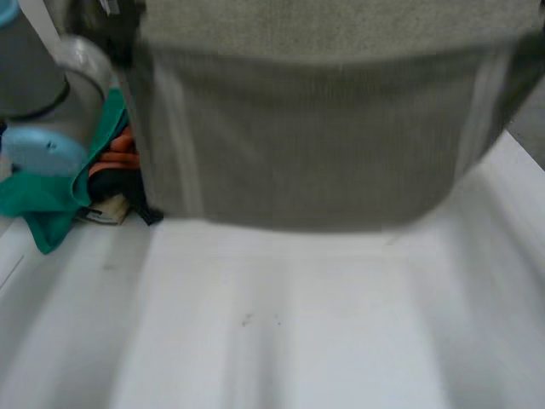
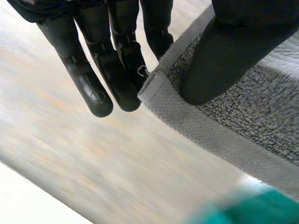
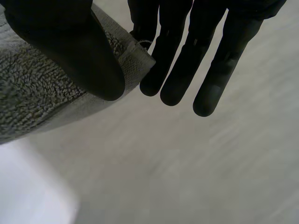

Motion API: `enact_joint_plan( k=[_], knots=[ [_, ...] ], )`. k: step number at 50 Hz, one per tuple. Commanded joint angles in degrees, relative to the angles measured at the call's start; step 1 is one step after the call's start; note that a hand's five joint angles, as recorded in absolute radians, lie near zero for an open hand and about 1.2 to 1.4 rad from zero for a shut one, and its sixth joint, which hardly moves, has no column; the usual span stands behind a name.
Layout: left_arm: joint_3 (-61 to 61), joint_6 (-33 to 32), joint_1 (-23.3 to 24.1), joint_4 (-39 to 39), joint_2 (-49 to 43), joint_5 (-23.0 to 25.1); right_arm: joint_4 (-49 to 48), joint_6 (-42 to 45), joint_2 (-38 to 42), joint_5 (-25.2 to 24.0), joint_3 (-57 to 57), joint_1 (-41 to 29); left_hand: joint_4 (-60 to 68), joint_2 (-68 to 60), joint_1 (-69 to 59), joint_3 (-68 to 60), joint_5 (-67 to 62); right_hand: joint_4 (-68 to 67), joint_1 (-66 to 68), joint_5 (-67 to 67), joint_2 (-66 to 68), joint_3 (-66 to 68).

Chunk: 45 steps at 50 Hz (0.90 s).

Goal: Fold the laundry.

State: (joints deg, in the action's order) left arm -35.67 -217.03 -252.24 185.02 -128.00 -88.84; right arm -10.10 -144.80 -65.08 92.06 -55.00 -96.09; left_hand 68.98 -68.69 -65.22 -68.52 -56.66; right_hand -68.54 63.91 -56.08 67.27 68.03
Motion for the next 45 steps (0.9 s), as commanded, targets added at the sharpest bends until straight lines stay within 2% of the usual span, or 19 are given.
enact_joint_plan(
  k=[1,9,13,17,24,27,30,33,34,38,41,45],
  knots=[
    [3.33,5.03,-0.18,20.56,-0.32,-4.67,-27.52,-6.02,-1.99,-0.04,-4.94,-1.03,11.02,-11.31,-14.78,-11.48,-13.34,-11.46,16.09,-13.92,12.73,11.97],
    [-10.36,11.01,-0.18,14.32,2.05,-4.06,-20.85,-7.08,-1.55,-1.62,-11.00,-1.03,11.02,-11.31,-14.78,-11.48,-13.34,-11.46,16.09,-13.92,12.73,11.97],
    [-21.79,12.16,-0.36,14.49,4.95,-2.75,-16.10,-7.52,-1.28,-4.69,-15.04,-0.59,11.02,-11.31,-14.78,-11.48,-13.34,-11.46,16.09,-13.92,12.73,11.97],
    [-31.63,12.07,-0.36,15.19,6.36,0.06,-12.58,-7.60,0.90,-10.22,-20.66,0.02,11.02,-11.31,-14.78,-11.48,-13.34,-11.46,16.09,-13.92,12.73,11.97],
    [-47.63,11.63,-0.10,14.23,10.92,2.70,-8.01,-6.90,1.97,-13.75,-28.67,4.24,11.02,-11.31,-14.78,-11.48,-13.34,-11.46,16.09,-13.92,12.73,11.97],
    [-55.36,10.32,0.17,12.74,15.66,2.88,-4.58,-5.67,1.53,-14.28,-32.27,6.52,11.02,-11.31,-14.78,-11.48,-13.34,-11.46,16.09,-13.92,12.73,11.97],
    [-63.19,7.42,0.08,9.58,22.69,2.88,3.65,-0.60,-5.46,-14.54,-36.13,9.94,11.02,-11.31,-14.78,-11.48,-13.34,-11.46,16.09,-13.92,12.73,11.97],
    [-70.48,2.42,-0.62,3.52,30.51,2.71,11.31,3.80,-10.23,-14.63,-38.07,13.02,11.02,-11.31,-14.78,-11.48,-13.34,-11.46,16.09,-13.92,12.73,11.97],
    [-72.15,0.84,-0.80,1.50,32.36,2.62,17.34,7.65,-12.68,-14.72,-39.21,15.38,11.02,-11.31,-14.78,-11.48,-13.34,-11.46,16.09,-13.92,12.73,11.97],
    [-80.06,-9.35,-3.51,-13.59,41.14,2.79,29.83,18.11,-16.56,-14.72,-41.76,19.87,11.02,-11.31,-14.78,-11.48,-13.34,-11.46,16.09,-13.92,12.73,11.97],
    [-81.48,-12.53,-5.54,-17.23,42.83,3.06,32.86,21.57,-17.36,-14.80,-43.00,20.50,11.02,-11.31,-14.78,-11.48,-13.34,-11.46,16.09,-13.92,12.73,11.97],
    [-80.44,-13.68,-6.25,-14.27,40.56,3.32,29.90,22.11,-17.19,-14.72,-44.23,20.33,11.02,-11.31,-14.78,-11.48,-13.34,-11.46,16.09,-13.92,12.73,11.97]
  ],
)
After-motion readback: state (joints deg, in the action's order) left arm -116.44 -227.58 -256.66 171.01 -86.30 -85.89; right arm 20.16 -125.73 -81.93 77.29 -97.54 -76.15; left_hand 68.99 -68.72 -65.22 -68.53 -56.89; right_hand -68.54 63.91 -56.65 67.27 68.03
